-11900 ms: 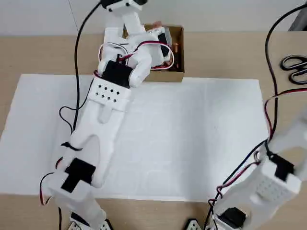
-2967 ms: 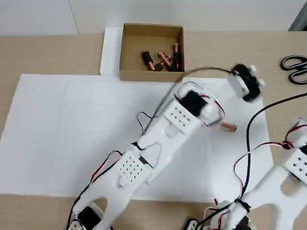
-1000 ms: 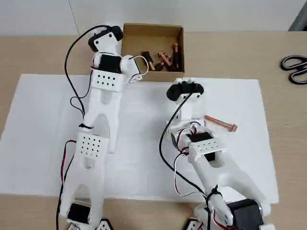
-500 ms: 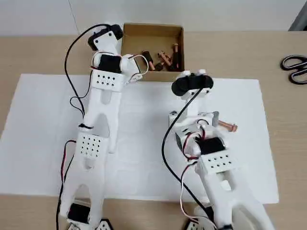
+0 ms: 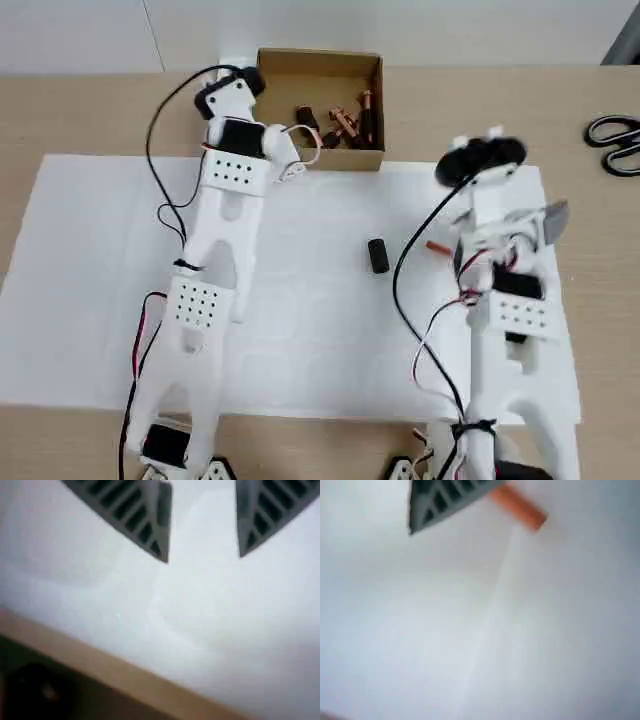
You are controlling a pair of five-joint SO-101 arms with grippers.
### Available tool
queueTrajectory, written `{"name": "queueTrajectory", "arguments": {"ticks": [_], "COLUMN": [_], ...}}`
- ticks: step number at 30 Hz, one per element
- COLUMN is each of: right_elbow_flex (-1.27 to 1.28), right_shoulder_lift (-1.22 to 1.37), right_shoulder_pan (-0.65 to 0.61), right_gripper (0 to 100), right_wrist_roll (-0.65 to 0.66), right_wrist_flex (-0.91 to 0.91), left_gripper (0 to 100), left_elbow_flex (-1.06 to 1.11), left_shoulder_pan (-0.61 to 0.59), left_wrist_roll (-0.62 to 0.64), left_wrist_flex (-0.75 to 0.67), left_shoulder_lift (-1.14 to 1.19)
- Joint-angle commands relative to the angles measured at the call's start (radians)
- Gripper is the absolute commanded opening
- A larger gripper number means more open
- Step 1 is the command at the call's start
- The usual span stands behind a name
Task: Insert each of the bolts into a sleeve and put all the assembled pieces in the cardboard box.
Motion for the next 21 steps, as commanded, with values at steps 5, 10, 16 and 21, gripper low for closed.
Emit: {"name": "queueTrajectory", "arguments": {"ticks": [5, 10, 16, 21], "right_elbow_flex": [-0.17, -0.189, -0.206, -0.207], "right_shoulder_lift": [0.005, -0.001, 0.022, 0.056], "right_shoulder_pan": [-0.004, -0.008, 0.007, 0.007], "right_gripper": [37.7, 37.7, 37.7, 37.7], "right_wrist_roll": [-0.875, -1.252, -1.573, -1.688], "right_wrist_flex": [0.236, 0.282, 0.097, 0.001], "left_gripper": [9, 9, 9, 9], "left_elbow_flex": [-0.008, -0.008, -0.01, -0.008], "left_shoulder_pan": [0.069, 0.109, 0.175, 0.229], "left_wrist_roll": [0.005, 0.005, 0.006, 0.006], "left_wrist_flex": [0.017, 0.017, 0.017, 0.017], "left_shoulder_lift": [-0.072, -0.072, -0.087, -0.181]}}
